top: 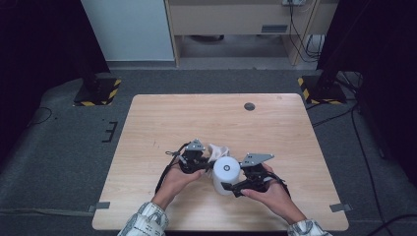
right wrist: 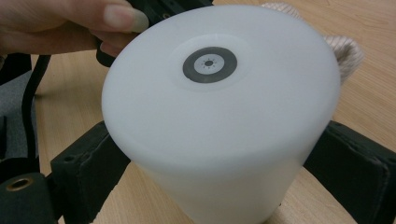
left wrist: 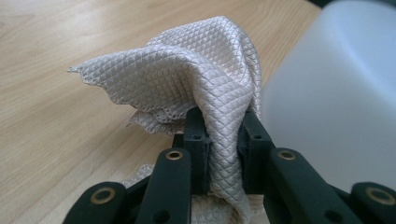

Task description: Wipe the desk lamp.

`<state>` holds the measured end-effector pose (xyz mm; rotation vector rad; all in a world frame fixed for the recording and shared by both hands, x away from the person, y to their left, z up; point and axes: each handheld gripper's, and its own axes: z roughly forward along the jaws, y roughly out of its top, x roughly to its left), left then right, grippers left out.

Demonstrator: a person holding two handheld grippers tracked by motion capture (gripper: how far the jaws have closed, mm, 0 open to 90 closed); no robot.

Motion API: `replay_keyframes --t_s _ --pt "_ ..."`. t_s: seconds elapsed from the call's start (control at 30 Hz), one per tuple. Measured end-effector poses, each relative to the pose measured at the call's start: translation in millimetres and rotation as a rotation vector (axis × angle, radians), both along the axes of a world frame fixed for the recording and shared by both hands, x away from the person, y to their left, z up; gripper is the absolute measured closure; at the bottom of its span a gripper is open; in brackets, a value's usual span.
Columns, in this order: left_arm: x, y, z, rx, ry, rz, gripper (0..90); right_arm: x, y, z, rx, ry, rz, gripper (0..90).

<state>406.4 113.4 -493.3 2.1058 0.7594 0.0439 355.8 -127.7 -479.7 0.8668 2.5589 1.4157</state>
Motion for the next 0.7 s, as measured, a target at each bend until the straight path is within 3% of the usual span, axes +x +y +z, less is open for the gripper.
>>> replay_keyframes --t_s 0.3,0.7 --pt "-10.8 8.3 -5.3 0.059 0.0 -0.032 76.1 0.6 0.7 0.0 -0.001 -0.002 -0.005 7.7" --pt "-21.5 18.4 10.4 -0.008 -0.023 -0.022 76.0 0.6 1.9 0.0 -0.007 -0.003 -0.005 7.6"
